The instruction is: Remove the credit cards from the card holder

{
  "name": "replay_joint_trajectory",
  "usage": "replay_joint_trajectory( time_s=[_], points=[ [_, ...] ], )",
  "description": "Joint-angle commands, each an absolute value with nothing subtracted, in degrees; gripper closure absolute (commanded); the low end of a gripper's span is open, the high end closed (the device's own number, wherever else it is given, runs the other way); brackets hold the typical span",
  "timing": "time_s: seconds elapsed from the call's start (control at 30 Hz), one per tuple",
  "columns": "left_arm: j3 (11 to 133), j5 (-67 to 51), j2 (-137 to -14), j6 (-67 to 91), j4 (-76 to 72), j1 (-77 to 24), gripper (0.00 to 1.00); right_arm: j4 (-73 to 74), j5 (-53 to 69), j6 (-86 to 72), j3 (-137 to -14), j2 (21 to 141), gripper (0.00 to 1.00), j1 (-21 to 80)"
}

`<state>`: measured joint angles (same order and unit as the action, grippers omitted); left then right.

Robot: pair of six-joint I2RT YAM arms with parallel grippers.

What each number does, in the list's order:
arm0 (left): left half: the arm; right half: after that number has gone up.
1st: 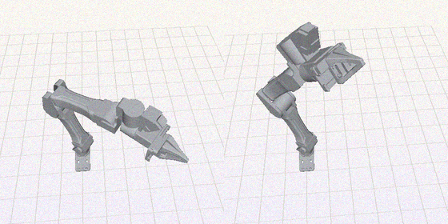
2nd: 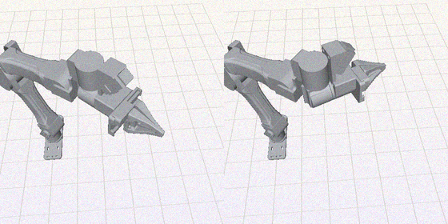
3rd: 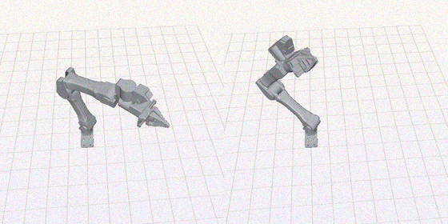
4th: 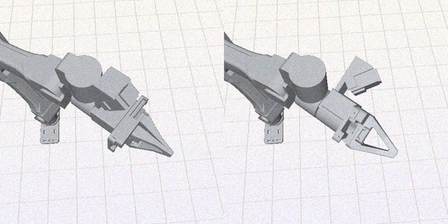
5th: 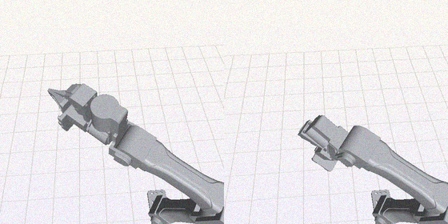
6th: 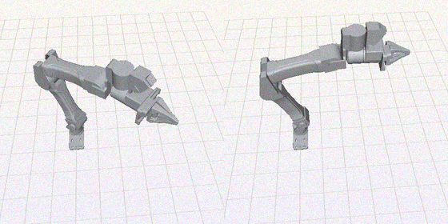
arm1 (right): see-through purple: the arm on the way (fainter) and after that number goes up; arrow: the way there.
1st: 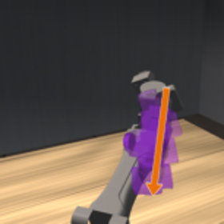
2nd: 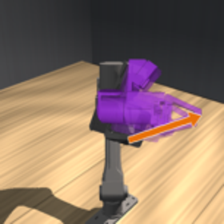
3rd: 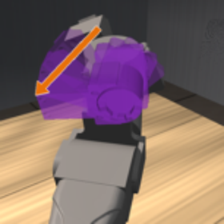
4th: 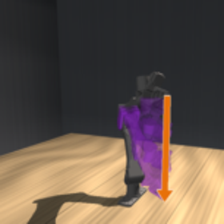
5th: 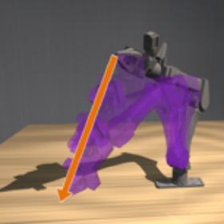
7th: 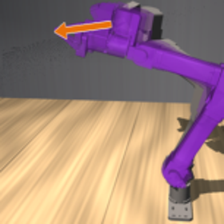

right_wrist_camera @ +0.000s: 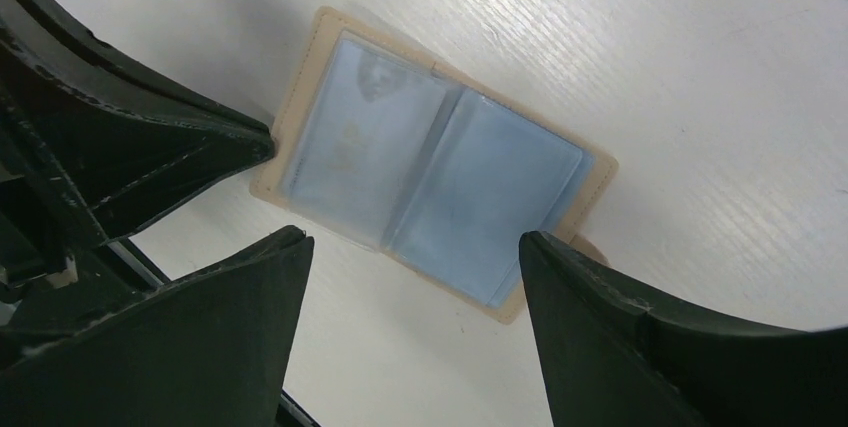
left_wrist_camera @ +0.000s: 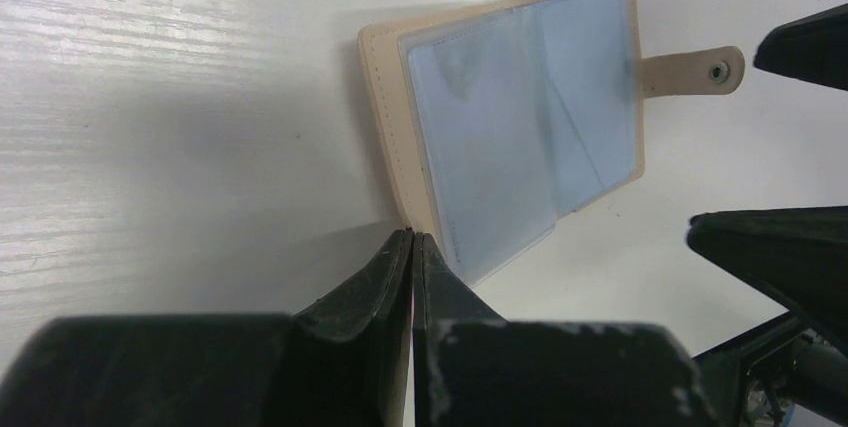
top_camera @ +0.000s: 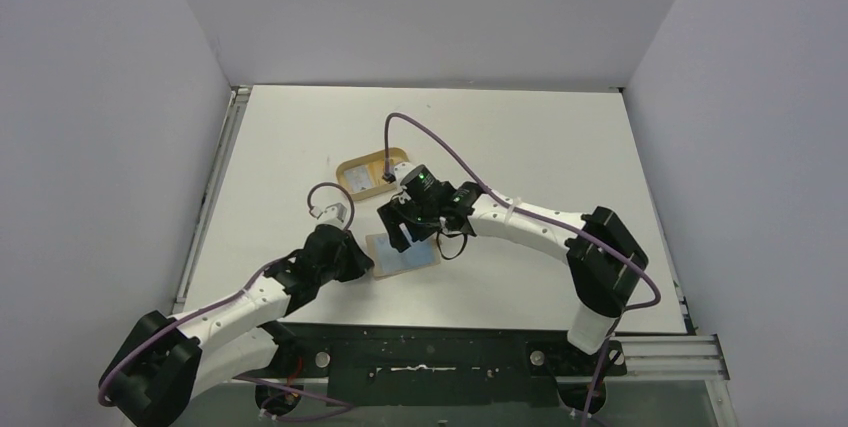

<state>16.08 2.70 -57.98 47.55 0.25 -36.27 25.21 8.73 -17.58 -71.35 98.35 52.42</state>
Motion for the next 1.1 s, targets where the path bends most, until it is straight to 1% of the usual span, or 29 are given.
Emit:
replay_joint_trajectory(
  time_s=[0.0,0.17,0.53,0.6,0.67,0.8,1.07],
  points=[
    [18.7,2.6,-55.9,47.7,-1.1,-36.0,1.0,21.5,6.7,-18.0,-72.5,99.5,0.22,53.5],
    [18.5,2.9,-55.4,48.6,-1.1,-35.9,1.0,18.3,7.8,-19.4,-71.8,101.5,0.22,53.8],
    [16.4,1.8,-56.4,51.0,-5.0,-35.9,1.0,17.2,4.8,-21.2,-76.6,107.2,0.22,55.1],
    [16.3,1.6,-56.2,51.1,-5.0,-35.9,1.0,17.2,4.6,-21.5,-77.0,108.5,0.24,55.2],
    [16.4,1.5,-55.7,51.1,-4.8,-35.9,1.0,17.0,5.0,-21.8,-77.4,109.7,0.29,55.1],
    [16.2,1.6,-54.8,51.0,-4.0,-35.9,1.0,16.8,5.7,-22.2,-77.6,111.2,0.35,55.1],
    [15.6,1.6,-54.3,51.2,-3.9,-35.9,1.0,17.4,6.4,-22.1,-77.5,113.8,0.38,55.2]
  ],
)
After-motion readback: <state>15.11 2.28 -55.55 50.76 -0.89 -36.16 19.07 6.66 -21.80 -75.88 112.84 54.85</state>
